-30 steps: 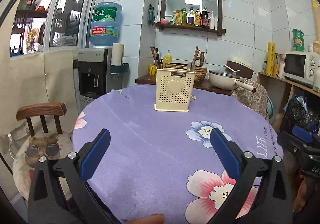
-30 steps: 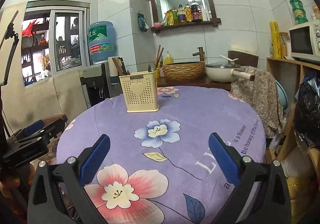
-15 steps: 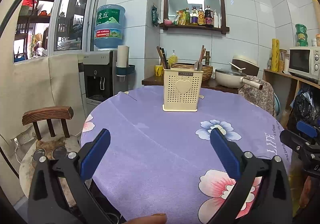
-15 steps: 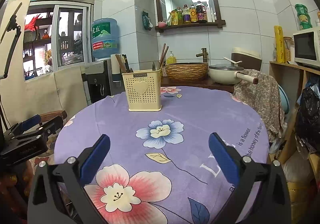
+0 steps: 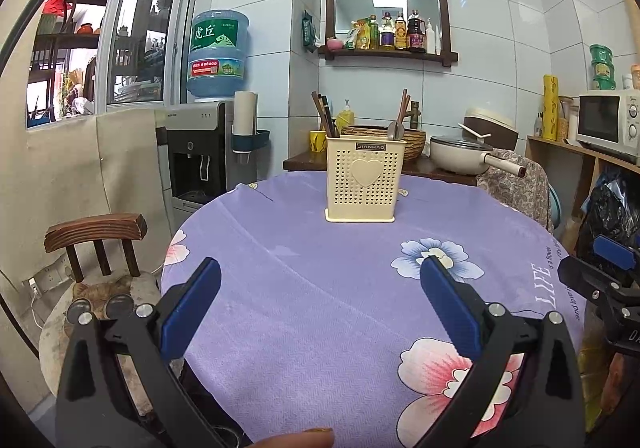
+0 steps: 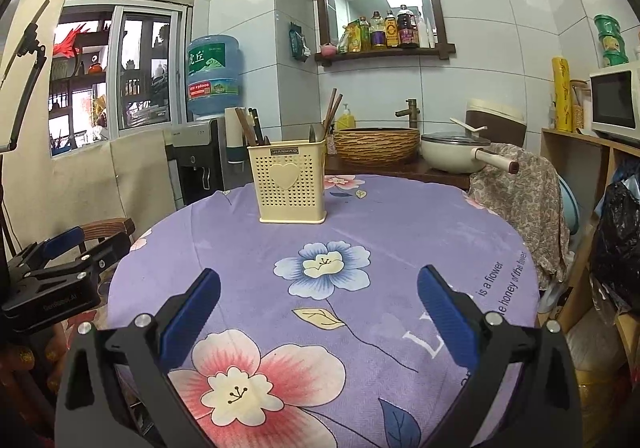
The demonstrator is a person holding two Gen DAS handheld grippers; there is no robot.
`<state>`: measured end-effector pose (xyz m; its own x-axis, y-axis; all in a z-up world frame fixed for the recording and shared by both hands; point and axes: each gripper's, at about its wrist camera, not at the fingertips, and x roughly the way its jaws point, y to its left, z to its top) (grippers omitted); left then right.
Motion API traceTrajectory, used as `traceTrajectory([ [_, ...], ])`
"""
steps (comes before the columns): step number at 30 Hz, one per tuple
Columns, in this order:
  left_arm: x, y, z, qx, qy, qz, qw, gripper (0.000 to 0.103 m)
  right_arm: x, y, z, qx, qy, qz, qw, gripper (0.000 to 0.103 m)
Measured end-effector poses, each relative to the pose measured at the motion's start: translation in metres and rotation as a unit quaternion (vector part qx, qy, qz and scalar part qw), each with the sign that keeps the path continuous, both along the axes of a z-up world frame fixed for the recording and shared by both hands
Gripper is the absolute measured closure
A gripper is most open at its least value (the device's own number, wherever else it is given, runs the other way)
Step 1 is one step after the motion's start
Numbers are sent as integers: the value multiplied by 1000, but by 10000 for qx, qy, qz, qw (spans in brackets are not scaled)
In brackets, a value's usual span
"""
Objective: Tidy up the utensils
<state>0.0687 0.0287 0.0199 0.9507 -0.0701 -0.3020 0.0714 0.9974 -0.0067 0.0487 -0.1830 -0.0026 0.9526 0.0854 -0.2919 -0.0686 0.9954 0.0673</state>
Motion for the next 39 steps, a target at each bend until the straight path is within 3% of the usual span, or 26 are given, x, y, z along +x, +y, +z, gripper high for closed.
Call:
traceTrajectory([
  [39, 0, 2, -7, 14, 65, -77, 9999, 5, 1, 1, -3, -15, 48, 33, 10000, 6],
])
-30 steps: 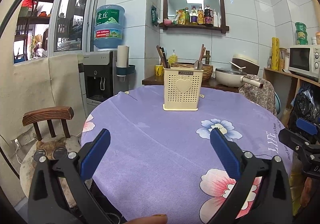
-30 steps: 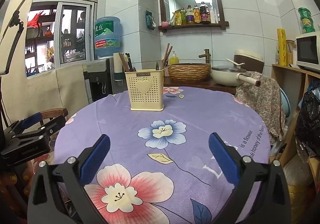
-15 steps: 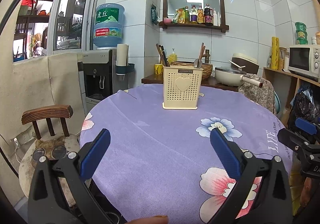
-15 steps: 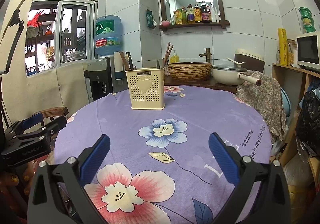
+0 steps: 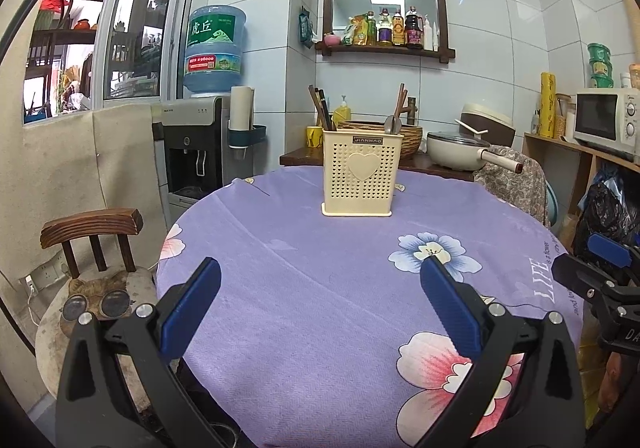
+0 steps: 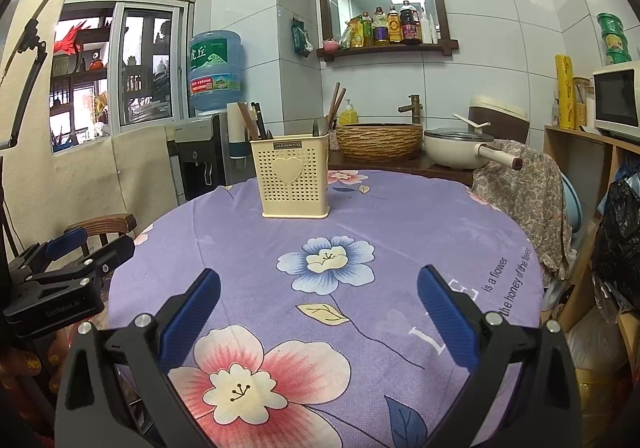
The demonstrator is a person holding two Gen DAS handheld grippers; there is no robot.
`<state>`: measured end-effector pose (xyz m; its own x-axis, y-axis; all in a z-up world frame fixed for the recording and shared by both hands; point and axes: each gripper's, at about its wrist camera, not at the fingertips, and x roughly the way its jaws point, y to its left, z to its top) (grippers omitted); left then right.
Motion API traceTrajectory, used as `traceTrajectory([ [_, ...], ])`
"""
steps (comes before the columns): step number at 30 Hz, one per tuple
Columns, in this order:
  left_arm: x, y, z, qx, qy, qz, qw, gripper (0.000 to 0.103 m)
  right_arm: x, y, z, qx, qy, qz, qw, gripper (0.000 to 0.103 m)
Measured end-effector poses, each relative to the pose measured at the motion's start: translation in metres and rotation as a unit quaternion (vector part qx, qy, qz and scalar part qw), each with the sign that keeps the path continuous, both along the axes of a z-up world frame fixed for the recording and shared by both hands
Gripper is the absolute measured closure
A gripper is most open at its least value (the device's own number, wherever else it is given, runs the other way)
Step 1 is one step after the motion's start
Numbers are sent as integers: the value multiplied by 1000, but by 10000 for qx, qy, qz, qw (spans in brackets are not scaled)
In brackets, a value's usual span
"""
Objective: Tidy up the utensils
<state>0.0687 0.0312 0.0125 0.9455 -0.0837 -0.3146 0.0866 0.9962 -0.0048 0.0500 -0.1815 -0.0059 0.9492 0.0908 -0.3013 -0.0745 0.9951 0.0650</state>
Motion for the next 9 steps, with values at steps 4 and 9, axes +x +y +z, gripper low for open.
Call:
traceTrajectory([
  [4, 0, -1, 0, 43, 6, -10, 10000, 5, 0, 0, 0, -10, 2, 12, 10000, 6],
  [9, 0, 1, 1, -27, 37, -16, 10000, 5, -1, 1, 0, -14, 12, 16, 10000, 6],
])
